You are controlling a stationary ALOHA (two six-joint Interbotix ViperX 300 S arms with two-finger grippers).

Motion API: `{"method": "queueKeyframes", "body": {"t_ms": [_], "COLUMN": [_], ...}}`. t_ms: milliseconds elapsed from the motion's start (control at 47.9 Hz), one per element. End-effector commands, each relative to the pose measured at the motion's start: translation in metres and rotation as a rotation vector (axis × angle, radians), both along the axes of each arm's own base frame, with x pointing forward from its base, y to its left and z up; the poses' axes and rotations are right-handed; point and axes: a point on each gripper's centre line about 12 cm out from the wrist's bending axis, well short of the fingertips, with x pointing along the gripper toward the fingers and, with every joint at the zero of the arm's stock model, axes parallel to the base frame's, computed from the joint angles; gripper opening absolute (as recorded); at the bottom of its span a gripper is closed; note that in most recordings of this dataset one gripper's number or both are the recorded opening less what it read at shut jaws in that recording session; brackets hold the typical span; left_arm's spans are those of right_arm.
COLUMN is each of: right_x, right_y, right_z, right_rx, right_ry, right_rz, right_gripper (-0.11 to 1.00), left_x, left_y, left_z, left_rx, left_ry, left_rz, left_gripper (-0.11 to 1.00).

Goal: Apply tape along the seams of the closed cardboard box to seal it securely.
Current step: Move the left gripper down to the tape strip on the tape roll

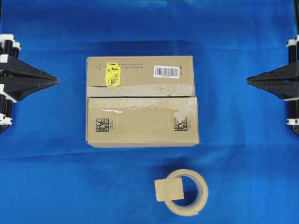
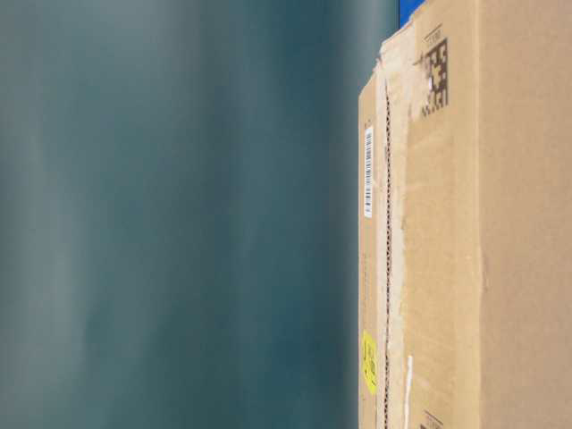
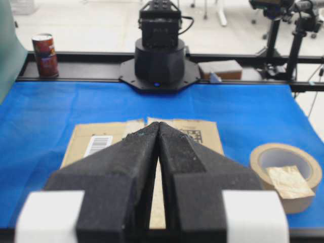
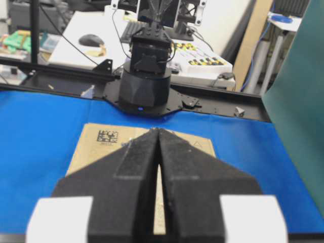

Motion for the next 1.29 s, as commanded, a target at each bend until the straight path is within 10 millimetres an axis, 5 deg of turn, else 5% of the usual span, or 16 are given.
{"method": "queueKeyframes", "body": {"t_ms": [0, 396, 814, 960, 1127, 1273], "right_x": [0.002, 0.005, 0.005, 0.005, 0.003, 0.002], "right_y": [-0.001, -0.001, -0.001, 0.0, 0.0, 0.0], "right_z": [0.01, 0.012, 0.022, 0.023, 0.029, 0.031], "right_rx": [0.004, 0.004, -0.011, -0.023, -0.02, -0.018], "right_ry": [-0.025, -0.02, -0.057, -0.058, -0.075, -0.084], "right_rz": [-0.003, -0.003, -0.005, -0.004, -0.004, -0.003], "right_gripper": [0.0, 0.0, 0.0, 0.0, 0.0, 0.0], "left_x": [0.003, 0.025, 0.084, 0.112, 0.131, 0.146], "left_y": [0.001, -0.039, -0.109, -0.131, -0.144, -0.152], "left_z": [0.0, -0.005, -0.041, -0.057, -0.089, -0.107], "left_rx": [-0.004, 0.239, 0.743, 0.882, 1.058, 1.241], "left_ry": [0.012, -0.06, -0.035, 0.027, 0.167, 0.208], "left_rz": [0.006, -0.142, -0.314, -0.378, -0.48, -0.549], "left_gripper": [0.0, 0.0, 0.01, 0.22, 0.7, 0.63]}}
